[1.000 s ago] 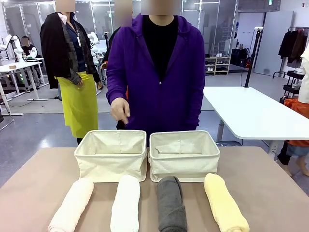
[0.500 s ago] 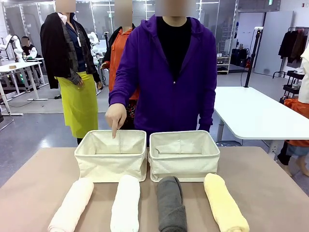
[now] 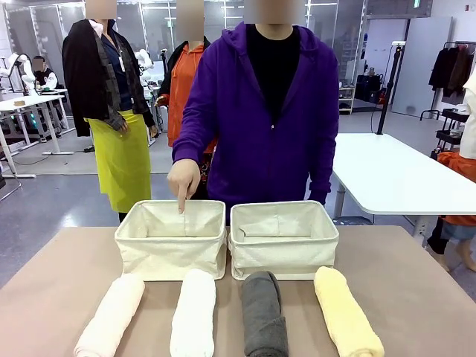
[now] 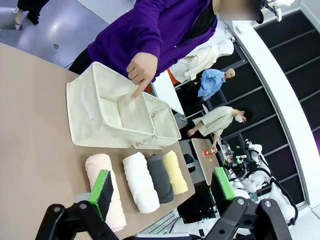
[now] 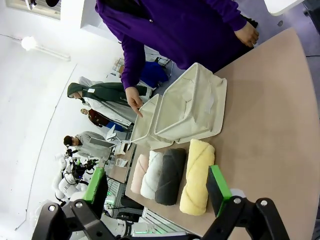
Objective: Divide the towels into two baskets.
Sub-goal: Pick up one hotel-folded towel and place it in the Fabric basket indicated by the person.
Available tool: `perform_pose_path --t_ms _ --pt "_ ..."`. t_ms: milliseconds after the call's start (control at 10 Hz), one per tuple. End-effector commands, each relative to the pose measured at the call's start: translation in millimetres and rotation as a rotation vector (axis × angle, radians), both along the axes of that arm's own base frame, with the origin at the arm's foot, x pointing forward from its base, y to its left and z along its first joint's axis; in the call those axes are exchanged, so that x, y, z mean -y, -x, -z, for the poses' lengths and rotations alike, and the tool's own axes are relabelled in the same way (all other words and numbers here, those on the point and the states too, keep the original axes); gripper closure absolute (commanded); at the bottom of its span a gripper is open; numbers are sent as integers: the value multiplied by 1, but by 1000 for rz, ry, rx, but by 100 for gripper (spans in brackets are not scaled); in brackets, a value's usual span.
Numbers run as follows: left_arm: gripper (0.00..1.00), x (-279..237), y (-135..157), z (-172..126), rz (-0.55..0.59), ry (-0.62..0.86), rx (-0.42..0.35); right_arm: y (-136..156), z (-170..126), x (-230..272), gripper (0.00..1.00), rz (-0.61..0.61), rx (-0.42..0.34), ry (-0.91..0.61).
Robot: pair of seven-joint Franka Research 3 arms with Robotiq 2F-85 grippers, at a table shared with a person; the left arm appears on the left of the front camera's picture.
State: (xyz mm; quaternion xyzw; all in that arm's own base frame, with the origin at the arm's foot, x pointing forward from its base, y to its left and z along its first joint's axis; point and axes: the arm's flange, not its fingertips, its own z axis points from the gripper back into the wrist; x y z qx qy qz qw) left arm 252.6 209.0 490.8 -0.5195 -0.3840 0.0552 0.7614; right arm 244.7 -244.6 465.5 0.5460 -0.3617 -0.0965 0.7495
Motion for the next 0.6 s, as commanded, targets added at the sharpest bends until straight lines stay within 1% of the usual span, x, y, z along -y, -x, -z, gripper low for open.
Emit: perform_pose_path --t_ms 0,200,300,400,500 --pt "0 -1 1 0 13 0 14 2 -2 0 0 1 12 -4" --pt "0 0 0 0 0 0 0 2 -2 0 0 1 12 -4" --pt "0 23 -10 -7 47 -30 -55 2 -2 0 0 1 12 -4" --pt "0 47 -18 -12 90 -65 -91 2 -2 0 0 1 12 -4" --pt "0 69 -26 -14 119 -130 -130 2 -2 0 0 1 12 -4"
